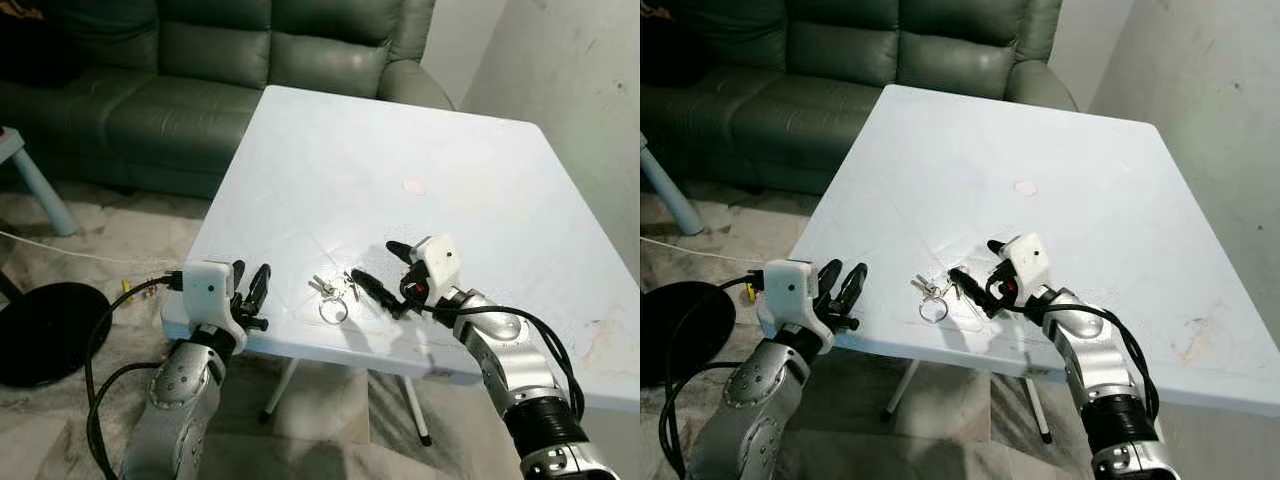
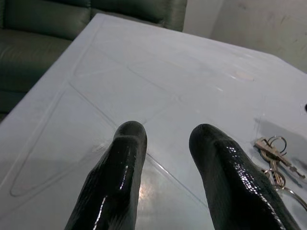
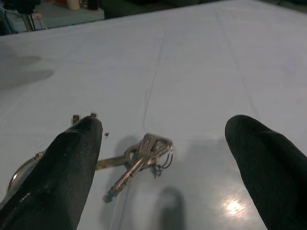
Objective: Hang keys on a hook
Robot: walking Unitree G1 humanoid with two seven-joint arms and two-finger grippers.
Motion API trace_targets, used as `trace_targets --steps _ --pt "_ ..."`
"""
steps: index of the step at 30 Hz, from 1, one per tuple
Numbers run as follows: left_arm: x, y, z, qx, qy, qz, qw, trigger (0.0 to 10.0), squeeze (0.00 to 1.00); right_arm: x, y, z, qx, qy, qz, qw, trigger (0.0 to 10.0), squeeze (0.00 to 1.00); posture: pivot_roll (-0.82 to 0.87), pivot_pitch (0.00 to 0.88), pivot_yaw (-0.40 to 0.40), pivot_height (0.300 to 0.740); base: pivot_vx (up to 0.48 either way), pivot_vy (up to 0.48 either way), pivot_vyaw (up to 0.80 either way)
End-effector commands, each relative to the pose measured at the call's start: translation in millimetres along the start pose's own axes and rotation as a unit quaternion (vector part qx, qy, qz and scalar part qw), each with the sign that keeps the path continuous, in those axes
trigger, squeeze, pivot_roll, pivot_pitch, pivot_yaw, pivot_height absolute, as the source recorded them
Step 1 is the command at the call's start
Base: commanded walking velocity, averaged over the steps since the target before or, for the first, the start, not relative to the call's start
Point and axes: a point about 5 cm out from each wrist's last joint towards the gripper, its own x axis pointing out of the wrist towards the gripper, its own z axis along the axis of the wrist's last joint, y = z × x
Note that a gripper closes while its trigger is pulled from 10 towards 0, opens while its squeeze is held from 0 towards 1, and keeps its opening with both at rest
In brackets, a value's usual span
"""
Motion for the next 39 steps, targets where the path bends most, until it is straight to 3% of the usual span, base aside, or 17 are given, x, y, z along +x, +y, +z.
trace_targets --steps 1,16,19,20,23,24,25,26,27,29,30,32,33,39 --pt "-3.2 -4.9 2 0.004 0.003 -0.005 1.000 10.0 0.00 1.2 -1.1 1 -0.001 -0.001 0.005 1.000 10.0 0.00 0.25 0.143 -0.119 0.740 0.000 0.000 0.00" --pt "-14.6 -8.5 -1 0.001 0.020 0.003 1.000 10.0 0.00 14.6 18.7 -5 0.052 0.010 0.058 0.997 10.0 0.00 0.27 0.166 -0.136 0.740 0.000 0.000 0.00" --pt "-15.2 -8.9 -1 0.000 0.021 0.004 1.000 10.0 0.00 17.5 21.1 -4 0.059 0.007 0.061 0.996 9.5 0.00 0.27 0.166 -0.137 0.740 0.000 0.000 0.00" --pt "-15.3 -9.0 -1 -0.001 0.022 0.004 1.000 10.0 0.00 19.0 21.5 -3 0.065 0.004 0.059 0.996 6.7 0.00 0.27 0.166 -0.139 0.740 0.000 0.000 0.00" --pt "-15.5 -9.3 -1 -0.002 0.022 0.005 1.000 10.0 0.00 20.6 21.4 -1 0.069 0.002 0.056 0.996 6.7 0.00 0.27 0.165 -0.139 0.740 0.000 0.000 0.00" --pt "-15.5 -9.8 -1 -0.001 0.023 0.005 1.000 10.0 0.00 21.3 21.4 0 0.067 0.000 0.056 0.996 5.4 0.00 0.27 0.166 -0.139 0.740 0.000 0.000 0.00" --pt "-15.5 -10.0 -1 -0.001 0.023 0.005 1.000 10.0 0.00 21.5 21.4 0 0.066 0.000 0.055 0.996 5.4 0.00 0.27 0.166 -0.139 0.740 0.000 0.000 0.00" --pt "-15.4 -10.2 -1 -0.002 0.023 0.005 1.000 10.0 0.00 21.9 20.6 0 0.068 0.000 0.051 0.996 4.8 0.00 0.27 0.166 -0.139 0.740 0.000 0.000 0.00" --pt "-15.5 -10.4 -1 -0.002 0.023 0.004 1.000 10.0 0.00 22.3 19.8 0 0.070 -0.002 0.047 0.996 5.4 0.00 0.27 0.165 -0.140 0.740 0.000 0.000 0.00" --pt "-15.4 -10.6 -1 -0.002 0.023 0.004 1.000 10.0 0.00 22.5 19.1 1 0.072 -0.005 0.046 0.996 5.6 0.00 0.27 0.166 -0.139 0.740 0.000 0.000 0.00" --pt "-15.2 -10.9 -1 -0.002 0.023 0.004 1.000 10.0 0.00 23.0 17.6 3 0.074 -0.010 0.042 0.996 3.6 0.00 0.27 0.166 -0.139 0.740 0.000 0.000 0.00" --pt "-15.2 -10.8 -1 -0.002 0.023 0.004 1.000 10.0 0.00 23.2 16.9 4 0.074 -0.013 0.040 0.996 3.5 0.00 0.27 0.167 -0.139 0.740 0.000 0.000 0.00" --pt "-15.2 -10.4 -1 -0.001 0.024 0.004 1.000 10.0 0.00 23.5 15.9 5 0.072 -0.014 0.036 0.997 0.0 0.00 0.27 0.169 -0.138 0.740 0.000 0.000 0.00" --pt "-15.4 -11.1 -1 -0.002 0.025 0.004 1.000 10.0 0.00 22.7 14.1 5 0.071 -0.015 0.031 0.997 0.0 0.00 0.27 0.171 -0.138 0.740 0.000 0.000 0.00"
